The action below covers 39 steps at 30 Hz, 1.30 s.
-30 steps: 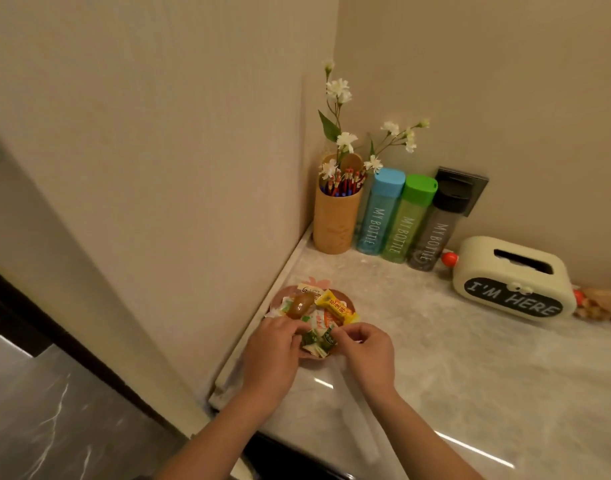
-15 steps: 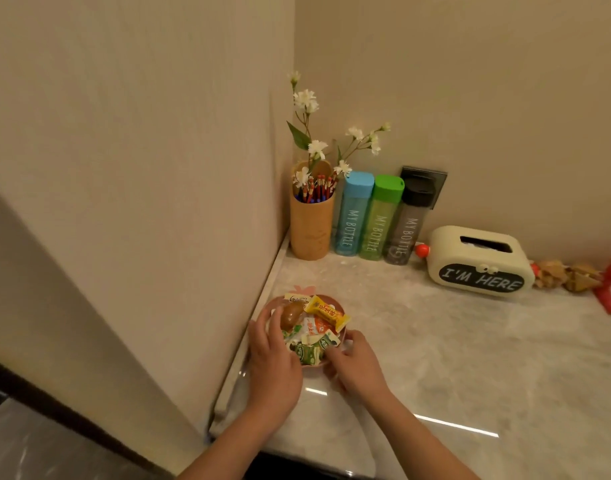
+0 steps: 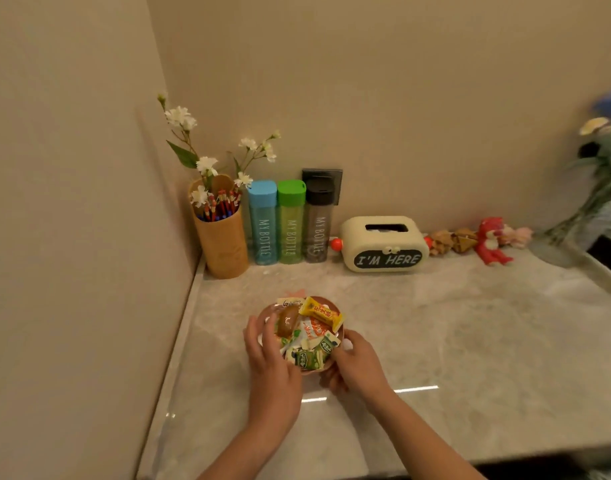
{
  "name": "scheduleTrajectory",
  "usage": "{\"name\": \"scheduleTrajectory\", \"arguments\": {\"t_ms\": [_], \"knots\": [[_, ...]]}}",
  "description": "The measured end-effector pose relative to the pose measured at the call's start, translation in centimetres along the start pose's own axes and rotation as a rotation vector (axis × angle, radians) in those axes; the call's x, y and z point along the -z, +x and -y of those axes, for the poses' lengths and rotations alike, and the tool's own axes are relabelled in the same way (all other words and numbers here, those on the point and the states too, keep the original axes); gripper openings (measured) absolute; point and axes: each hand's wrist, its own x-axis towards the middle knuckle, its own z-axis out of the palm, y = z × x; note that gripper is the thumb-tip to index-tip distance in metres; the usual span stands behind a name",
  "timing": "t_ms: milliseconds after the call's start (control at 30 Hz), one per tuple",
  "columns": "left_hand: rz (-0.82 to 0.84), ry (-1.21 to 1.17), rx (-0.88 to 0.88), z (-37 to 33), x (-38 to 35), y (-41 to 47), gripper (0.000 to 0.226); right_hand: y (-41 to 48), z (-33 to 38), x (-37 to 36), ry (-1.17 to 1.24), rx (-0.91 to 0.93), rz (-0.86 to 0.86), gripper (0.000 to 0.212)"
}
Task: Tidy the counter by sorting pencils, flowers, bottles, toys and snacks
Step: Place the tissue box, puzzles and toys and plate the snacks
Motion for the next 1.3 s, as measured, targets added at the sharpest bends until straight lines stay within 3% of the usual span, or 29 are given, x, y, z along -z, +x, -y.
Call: {"name": "scheduleTrajectory", "arguments": {"t_ms": [233, 467, 800, 1100, 1300], "knots": [[0.12, -0.036, -0.13, -6.1, -8.7, 0.4, 0.085, 0.6, -2.2, 11.0, 0.055, -0.026, -0.168, 0.023], [0.207, -0.128, -0.179, -14.7, -20.4, -0.7, 0.083, 1.8, -5.4, 25.3, 0.106, -0.046, -0.209, 0.023], [0.281, -0.165, -0.068, -24.4, -37.6, -2.1, 0.084, 5.0, -11.0, 44.7, -0.025, -0.073, -0.229, 0.024], [0.429, -0.101, -0.088, -28.9, -45.7, -1.1, 0.09, 7.8, -14.0, 53.7, -0.011, -0.168, -0.259, 0.029], [0.446, -0.042, -0.143, -30.8, -48.9, 0.1, 0.095, 9.3, -14.9, 56.9, -0.164, -0.164, -0.299, 0.025]]}}
